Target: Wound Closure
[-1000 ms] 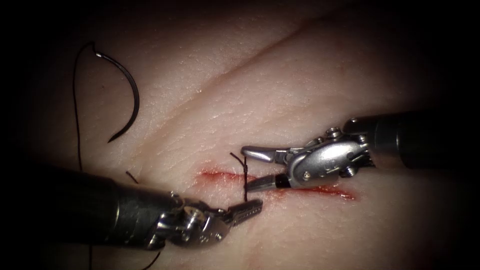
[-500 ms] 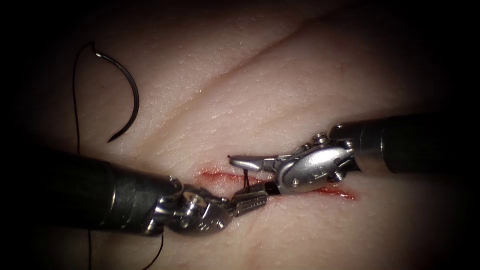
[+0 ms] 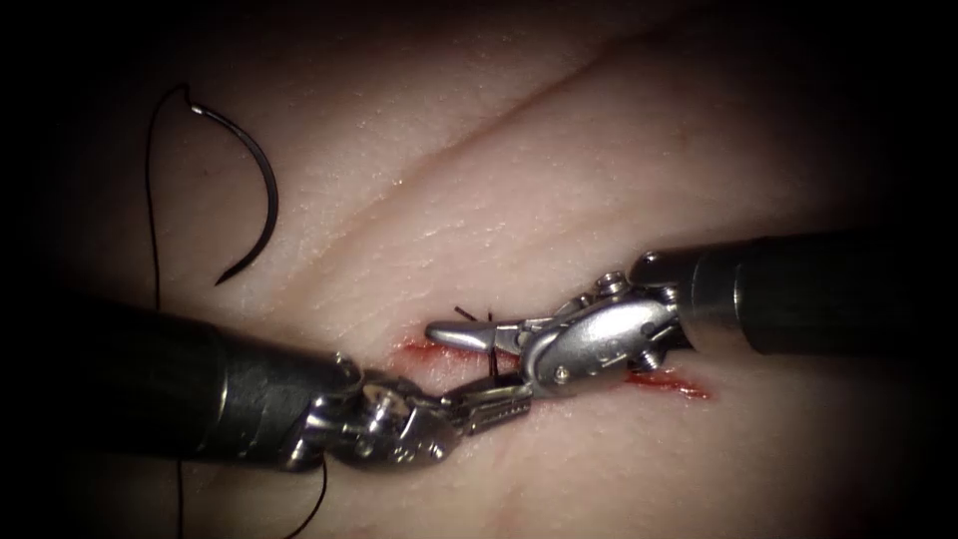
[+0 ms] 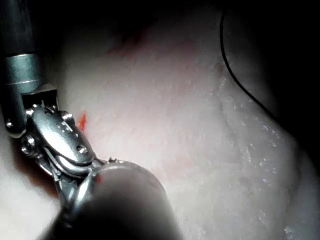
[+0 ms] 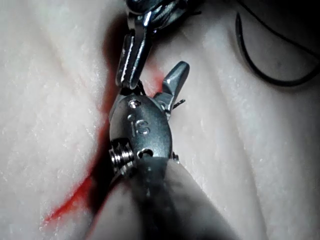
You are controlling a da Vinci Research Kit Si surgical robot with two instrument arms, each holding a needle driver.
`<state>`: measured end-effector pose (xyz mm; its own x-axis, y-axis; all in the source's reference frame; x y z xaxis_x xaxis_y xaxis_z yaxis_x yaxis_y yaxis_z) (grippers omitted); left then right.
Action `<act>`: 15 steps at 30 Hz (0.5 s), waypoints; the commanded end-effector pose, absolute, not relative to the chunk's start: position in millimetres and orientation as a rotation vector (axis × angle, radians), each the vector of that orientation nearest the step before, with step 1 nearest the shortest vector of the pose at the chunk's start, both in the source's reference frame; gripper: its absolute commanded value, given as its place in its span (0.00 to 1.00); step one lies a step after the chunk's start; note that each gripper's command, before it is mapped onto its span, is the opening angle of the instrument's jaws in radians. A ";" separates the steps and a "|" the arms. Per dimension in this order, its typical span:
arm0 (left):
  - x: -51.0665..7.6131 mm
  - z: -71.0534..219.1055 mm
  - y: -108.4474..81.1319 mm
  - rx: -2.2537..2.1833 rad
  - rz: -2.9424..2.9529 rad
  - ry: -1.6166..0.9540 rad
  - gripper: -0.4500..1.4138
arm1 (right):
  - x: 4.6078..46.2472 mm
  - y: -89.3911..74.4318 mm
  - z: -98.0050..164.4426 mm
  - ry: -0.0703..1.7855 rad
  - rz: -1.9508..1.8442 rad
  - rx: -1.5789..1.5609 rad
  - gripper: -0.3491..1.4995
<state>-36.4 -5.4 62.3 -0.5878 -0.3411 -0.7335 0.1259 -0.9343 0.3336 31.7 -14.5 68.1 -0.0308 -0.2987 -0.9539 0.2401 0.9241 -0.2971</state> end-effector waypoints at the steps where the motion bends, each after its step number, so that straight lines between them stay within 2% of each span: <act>1: -36.9 62.8 -5.7 1.262 -2.559 -0.358 0.00 | 32.4 -15.0 68.7 1.542 -0.434 -0.046 0.79; 15: -37.1 62.8 -5.8 1.274 -2.569 -0.349 0.00 | 33.2 -15.3 68.6 1.565 -0.425 -0.030 0.82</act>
